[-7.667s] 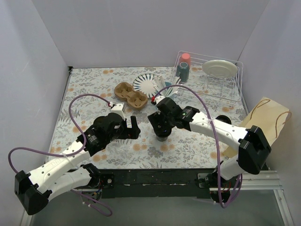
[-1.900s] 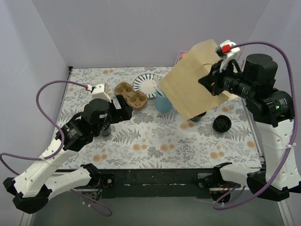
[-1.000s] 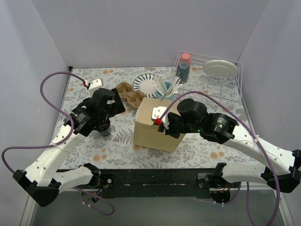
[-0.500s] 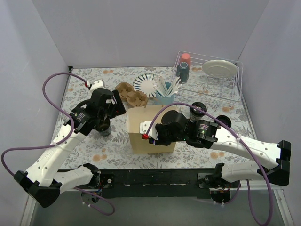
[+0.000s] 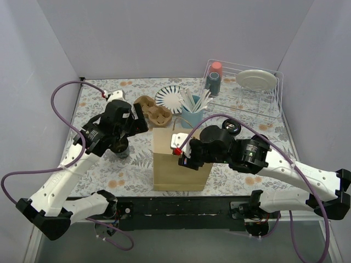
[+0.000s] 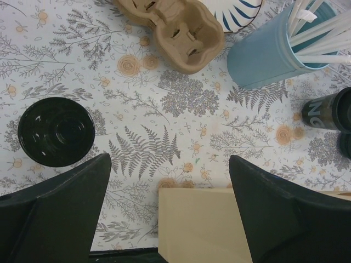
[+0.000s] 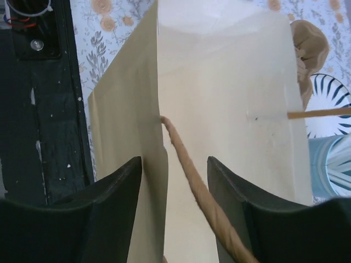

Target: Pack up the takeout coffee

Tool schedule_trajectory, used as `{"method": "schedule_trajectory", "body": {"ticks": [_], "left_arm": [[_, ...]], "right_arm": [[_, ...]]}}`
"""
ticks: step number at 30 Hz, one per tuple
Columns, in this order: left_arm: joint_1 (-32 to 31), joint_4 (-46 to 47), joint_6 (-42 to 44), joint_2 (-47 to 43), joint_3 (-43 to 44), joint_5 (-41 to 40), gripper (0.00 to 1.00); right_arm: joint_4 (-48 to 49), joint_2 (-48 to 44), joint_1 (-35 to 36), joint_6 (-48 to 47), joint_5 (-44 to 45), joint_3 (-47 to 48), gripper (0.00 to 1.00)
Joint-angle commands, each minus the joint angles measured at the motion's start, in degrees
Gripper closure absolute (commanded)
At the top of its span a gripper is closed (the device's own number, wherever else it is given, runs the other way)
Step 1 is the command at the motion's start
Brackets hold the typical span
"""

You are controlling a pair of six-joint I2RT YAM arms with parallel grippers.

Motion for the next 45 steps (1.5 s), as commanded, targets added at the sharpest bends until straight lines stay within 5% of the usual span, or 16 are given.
{"method": "schedule_trajectory", "body": {"ticks": [1, 7, 13, 22, 30, 45], "left_arm": [[0.29, 1.59, 3.42, 1.45, 4.52, -0.01, 0.12], [0.38, 1.24, 3.16, 3.30, 7.43, -0.18, 0.12], [0.38, 1.32, 1.66, 3.48, 6.30, -1.85, 0.12], [6.35, 1.68, 1.75, 9.53, 7.95, 2.18, 0.14], [7.32, 10.01, 6.84, 4.27, 4.80, 19.93, 0.17], [7.32, 16.52, 12.03, -3.11, -6.97, 41.91, 0.25]], "right_arm": [[3.02, -3.05, 0.29, 4.64, 2.64, 3.56, 0.30], [2.94, -2.97, 0.29, 7.20, 6.96, 2.77, 0.36], [3.64, -1.56, 0.29, -0.70, 8.27, 2.68, 0.69], [0.66, 3.88, 0.38, -15.55, 6.87, 8.40, 0.73], [4.95, 4.59, 0.29, -16.80, 5.55, -0.82, 0.64], [8.74, 1.60, -0.06, -11.00, 7.39, -3.56, 0.15]]}}
